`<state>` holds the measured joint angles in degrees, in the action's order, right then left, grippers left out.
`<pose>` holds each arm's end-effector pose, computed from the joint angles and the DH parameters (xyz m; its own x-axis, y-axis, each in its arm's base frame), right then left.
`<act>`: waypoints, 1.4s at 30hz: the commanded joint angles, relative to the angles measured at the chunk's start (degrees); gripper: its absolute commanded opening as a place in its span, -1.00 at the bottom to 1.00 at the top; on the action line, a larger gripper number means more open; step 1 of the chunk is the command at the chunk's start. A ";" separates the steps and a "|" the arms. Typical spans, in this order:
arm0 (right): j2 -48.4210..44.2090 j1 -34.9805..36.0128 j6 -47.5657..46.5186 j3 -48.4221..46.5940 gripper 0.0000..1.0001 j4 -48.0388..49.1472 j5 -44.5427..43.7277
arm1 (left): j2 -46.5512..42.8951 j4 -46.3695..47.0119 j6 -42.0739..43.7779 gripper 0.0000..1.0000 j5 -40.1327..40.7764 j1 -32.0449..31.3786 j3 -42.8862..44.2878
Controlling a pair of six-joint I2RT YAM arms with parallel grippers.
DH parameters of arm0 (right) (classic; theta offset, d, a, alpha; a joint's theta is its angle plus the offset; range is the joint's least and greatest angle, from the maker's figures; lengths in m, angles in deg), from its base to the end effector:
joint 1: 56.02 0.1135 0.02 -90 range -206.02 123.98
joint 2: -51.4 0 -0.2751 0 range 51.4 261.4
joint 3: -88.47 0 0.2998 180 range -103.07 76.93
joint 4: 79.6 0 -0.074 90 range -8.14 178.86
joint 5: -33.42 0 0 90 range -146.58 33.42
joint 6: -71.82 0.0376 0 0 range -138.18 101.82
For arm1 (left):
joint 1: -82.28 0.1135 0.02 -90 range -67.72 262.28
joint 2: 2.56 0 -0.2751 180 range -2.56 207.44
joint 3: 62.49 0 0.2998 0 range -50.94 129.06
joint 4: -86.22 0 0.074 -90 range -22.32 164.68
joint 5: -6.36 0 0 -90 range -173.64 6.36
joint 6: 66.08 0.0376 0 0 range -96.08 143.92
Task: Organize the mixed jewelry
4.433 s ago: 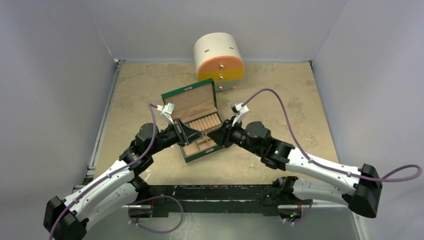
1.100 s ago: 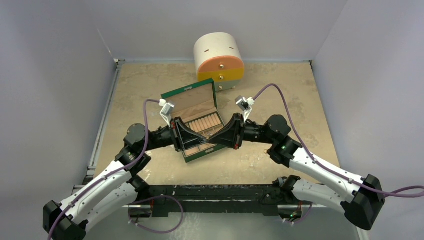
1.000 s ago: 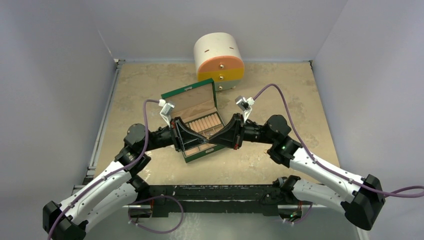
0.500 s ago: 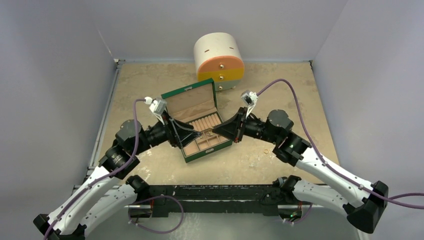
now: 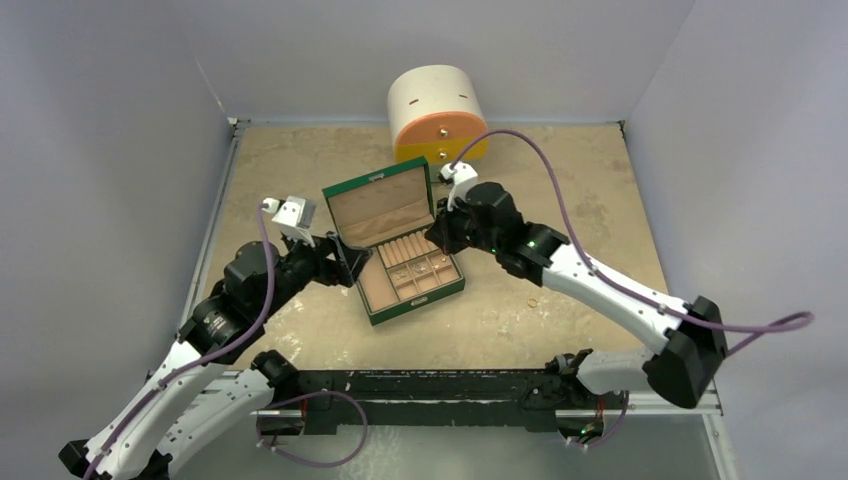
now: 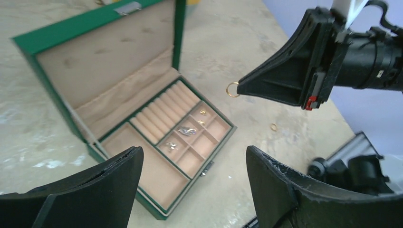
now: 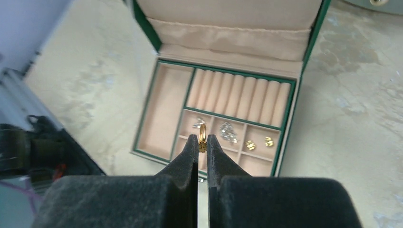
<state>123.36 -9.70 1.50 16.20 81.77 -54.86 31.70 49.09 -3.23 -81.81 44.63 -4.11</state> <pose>0.2344 0.2471 0.3416 -0.4545 0.0115 -0.8907 -0.6261 0.7071 0.3286 0.1393 -0.1059 0.3658 -0.4260 -0.2474 -0.8703 0.4400 0.7838 -0.4382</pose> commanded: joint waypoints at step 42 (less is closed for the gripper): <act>33.62 3.88 -5.13 -15.64 -1.00 -0.95 -17.06 | -2.28 -2.89 2.43 0.54 16.73 3.24 0.81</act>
<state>157.07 -6.16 -4.90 1.95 79.32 -71.21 29.34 44.96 -1.79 -64.57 47.41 -4.11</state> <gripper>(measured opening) 0.028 0.770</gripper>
